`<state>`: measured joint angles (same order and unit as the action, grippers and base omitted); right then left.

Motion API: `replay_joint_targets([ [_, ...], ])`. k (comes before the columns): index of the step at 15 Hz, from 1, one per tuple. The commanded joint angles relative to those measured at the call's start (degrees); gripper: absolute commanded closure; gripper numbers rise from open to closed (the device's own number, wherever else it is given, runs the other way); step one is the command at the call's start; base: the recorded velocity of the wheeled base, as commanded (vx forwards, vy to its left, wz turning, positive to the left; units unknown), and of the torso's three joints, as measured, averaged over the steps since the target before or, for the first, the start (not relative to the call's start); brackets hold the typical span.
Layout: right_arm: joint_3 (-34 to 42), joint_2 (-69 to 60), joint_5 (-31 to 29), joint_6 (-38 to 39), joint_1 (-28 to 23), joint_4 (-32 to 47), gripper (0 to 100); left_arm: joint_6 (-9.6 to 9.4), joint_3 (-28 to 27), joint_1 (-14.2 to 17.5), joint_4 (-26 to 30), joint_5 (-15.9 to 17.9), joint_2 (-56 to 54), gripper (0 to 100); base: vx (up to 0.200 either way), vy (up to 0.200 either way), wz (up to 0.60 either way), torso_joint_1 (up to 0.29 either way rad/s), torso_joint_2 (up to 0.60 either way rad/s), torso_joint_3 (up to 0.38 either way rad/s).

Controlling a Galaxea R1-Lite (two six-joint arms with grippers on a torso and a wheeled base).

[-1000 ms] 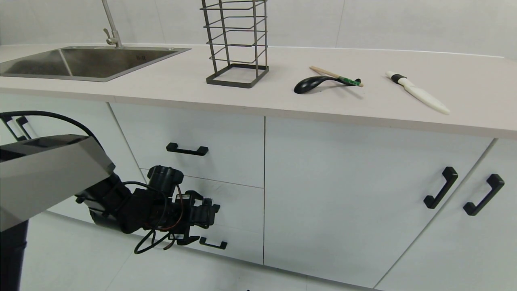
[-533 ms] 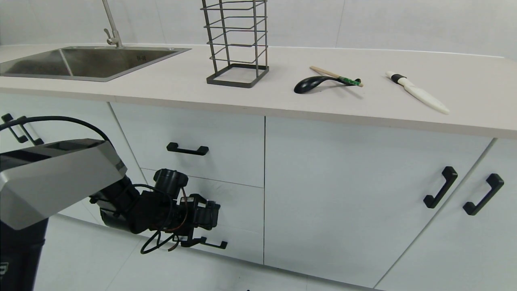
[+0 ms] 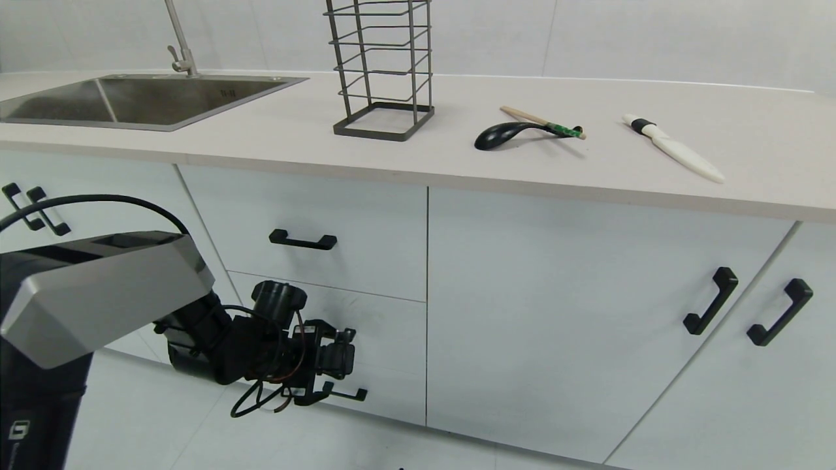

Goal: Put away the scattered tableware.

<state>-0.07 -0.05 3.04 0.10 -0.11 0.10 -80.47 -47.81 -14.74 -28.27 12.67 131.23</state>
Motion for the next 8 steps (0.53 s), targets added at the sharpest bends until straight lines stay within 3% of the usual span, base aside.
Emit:
replay_joint_targets([
  [1, 0.07, 0.05, 0.04, -0.01, -0.07, -0.01, 100, -0.04, 1.67, -0.03, 0.76, 0.08, -0.89, 0, 0.000, 0.000, 0.00, 0.000, 0.00, 0.000],
  [8, -0.01, 0.05, -0.05, -0.01, 0.02, -0.01, 100, 0.05, 4.83, 0.06, 0.50, 0.61, -3.70, 0, 0.000, 0.000, 0.00, 0.000, 0.00, 0.000],
])
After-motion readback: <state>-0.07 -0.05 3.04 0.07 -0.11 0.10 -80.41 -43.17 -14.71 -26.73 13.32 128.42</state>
